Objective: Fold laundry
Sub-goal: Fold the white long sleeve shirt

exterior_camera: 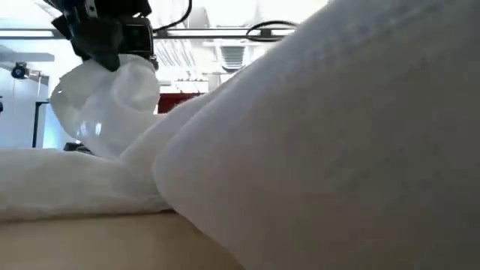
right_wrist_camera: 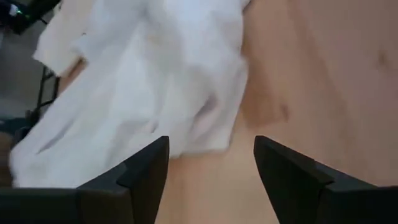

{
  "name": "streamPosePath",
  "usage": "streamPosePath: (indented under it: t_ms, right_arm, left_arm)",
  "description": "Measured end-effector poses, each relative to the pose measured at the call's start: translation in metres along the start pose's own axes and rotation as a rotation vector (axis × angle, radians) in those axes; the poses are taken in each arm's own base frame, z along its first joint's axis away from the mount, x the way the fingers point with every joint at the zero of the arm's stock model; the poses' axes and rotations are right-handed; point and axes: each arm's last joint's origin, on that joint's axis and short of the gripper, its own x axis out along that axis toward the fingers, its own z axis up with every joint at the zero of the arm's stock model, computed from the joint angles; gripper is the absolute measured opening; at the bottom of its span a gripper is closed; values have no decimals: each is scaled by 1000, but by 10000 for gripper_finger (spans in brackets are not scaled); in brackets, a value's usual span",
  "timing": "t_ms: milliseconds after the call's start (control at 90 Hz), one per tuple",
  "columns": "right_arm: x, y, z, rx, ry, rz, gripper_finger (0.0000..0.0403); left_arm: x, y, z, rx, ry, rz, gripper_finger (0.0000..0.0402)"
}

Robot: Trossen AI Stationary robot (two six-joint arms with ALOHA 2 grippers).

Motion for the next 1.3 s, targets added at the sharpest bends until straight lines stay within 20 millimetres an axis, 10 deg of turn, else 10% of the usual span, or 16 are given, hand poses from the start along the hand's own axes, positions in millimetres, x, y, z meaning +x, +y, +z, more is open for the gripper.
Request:
streamPosePath:
  t_ms: [200,644,944,1300]
  right_arm:
    - [41,-22,9,13,104,0,207]
    - [107,-16,65,57,111,51,180]
    - [142,-3,73,141,149,73,118]
    - [132,31,81,80,137,107,7]
  left_arm:
    - [2,-1,-10,-129,100,-1,70]
    - [-13,-10,-25,-328,286,-225,341]
    - [-30,-12,-45,-304,343,-212,311]
    - [-36,-6,-52,-114,249,-1,233]
